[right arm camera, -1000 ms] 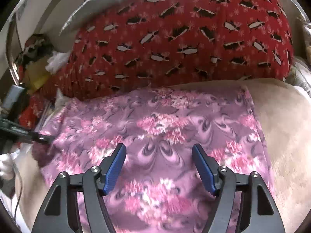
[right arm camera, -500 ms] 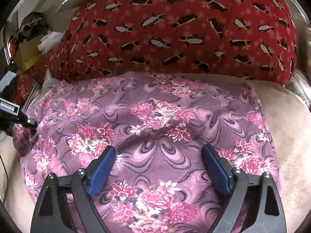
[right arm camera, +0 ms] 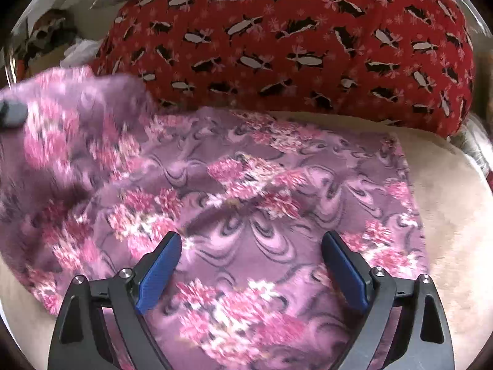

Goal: Fold small clothes

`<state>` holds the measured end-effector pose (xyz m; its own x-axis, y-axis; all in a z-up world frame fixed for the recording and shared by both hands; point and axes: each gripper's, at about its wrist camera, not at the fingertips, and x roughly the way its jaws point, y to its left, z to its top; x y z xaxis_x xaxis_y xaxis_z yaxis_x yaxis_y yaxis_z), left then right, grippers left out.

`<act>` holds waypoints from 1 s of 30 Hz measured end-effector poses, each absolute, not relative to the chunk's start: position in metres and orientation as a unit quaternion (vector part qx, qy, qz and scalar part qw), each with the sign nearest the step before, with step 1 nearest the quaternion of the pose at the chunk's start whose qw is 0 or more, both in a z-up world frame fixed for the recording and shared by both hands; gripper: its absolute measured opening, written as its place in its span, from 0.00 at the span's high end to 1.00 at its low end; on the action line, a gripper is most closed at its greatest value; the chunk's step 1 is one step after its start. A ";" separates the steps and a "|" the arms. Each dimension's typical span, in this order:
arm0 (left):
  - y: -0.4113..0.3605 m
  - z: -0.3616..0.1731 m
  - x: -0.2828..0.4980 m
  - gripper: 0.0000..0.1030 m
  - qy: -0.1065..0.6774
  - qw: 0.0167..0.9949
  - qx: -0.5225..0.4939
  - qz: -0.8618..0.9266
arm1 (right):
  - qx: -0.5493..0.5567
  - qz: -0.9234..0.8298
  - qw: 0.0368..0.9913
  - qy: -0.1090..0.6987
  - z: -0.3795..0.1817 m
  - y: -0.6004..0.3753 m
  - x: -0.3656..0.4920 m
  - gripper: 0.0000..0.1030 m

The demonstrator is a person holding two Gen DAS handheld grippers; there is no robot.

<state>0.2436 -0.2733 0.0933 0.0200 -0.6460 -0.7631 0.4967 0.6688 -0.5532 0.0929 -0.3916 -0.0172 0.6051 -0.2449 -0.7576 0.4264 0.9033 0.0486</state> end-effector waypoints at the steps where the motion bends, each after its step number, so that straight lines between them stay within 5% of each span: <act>1: -0.281 0.094 0.240 0.88 0.574 0.710 -0.063 -0.403 | 0.109 -0.191 0.888 0.404 -0.016 -0.393 0.089 0.09; 15: -0.366 0.092 0.182 0.89 0.587 0.684 -0.037 -0.432 | 0.162 -0.259 0.868 0.390 -0.008 -0.462 -0.004 0.09; 23: -0.424 0.036 0.168 0.88 0.637 0.656 -0.026 -0.404 | 0.246 -0.262 0.867 0.344 -0.026 -0.487 -0.046 0.09; 30: -0.428 0.029 0.161 0.77 0.646 0.644 -0.021 -0.410 | 0.234 -0.262 0.871 0.343 -0.029 -0.487 -0.041 0.06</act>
<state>0.1614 -0.4277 0.0289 -0.1699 -0.5543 -0.8148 0.5004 0.6637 -0.5559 -0.0415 -0.4868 -0.0290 0.6275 -0.2957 -0.7203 0.6167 0.7534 0.2280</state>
